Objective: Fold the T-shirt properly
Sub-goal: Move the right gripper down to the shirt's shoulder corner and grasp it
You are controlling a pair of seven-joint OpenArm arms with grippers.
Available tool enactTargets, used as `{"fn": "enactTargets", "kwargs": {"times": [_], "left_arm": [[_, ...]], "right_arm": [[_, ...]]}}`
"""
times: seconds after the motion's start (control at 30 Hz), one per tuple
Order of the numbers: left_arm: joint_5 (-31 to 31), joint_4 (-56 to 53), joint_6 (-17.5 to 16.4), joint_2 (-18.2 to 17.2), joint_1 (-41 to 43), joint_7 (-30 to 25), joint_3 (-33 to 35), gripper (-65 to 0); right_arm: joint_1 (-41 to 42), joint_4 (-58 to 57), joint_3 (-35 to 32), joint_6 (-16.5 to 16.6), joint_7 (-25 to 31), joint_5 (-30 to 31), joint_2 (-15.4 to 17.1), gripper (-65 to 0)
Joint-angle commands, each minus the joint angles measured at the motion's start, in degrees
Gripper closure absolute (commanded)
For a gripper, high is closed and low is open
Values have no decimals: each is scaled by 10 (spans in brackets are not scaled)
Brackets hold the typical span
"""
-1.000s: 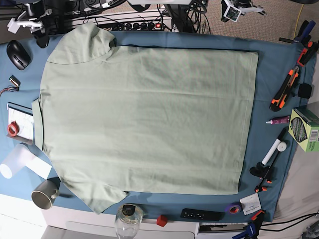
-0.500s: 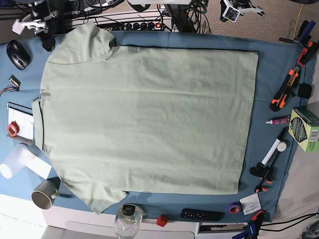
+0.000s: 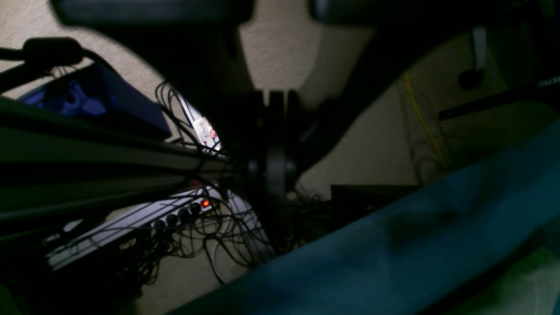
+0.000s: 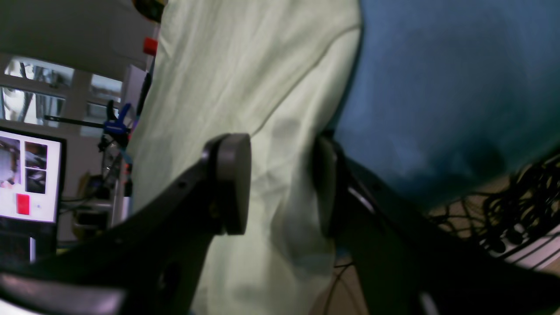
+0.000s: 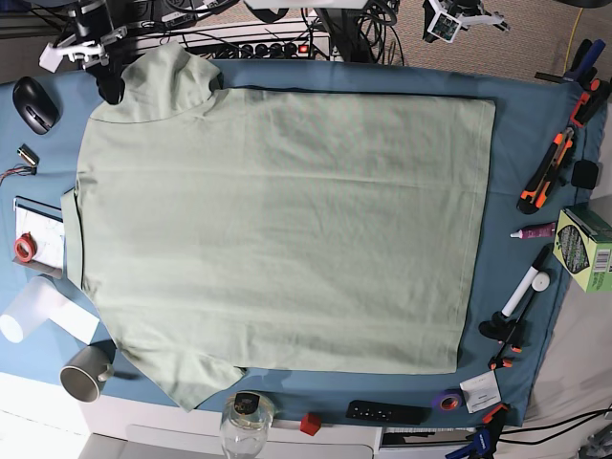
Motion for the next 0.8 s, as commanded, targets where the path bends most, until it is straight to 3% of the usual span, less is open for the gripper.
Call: {"fn": "enactTargets", "kwargs": {"times": [0.0,0.23,0.63,0.77], "left_arm": [[5,7,0,-3,8,-11,-1,0],[5,7,0,-3,0,-11,-1,0],[5,7,0,-3,-1,-11,-1,-1],[33,7,1,-3,-1,-11,-1,-128]], "right_arm": [[-12,3,2,-12,-17,-11,-2,-247],[-20,3,-1,-51,-29,-1,-13,-247],[-20,3,-73,-50,-33,-25,-13,-246],[-20,3,-74,-50,-25,-42,-13,-220]]}}
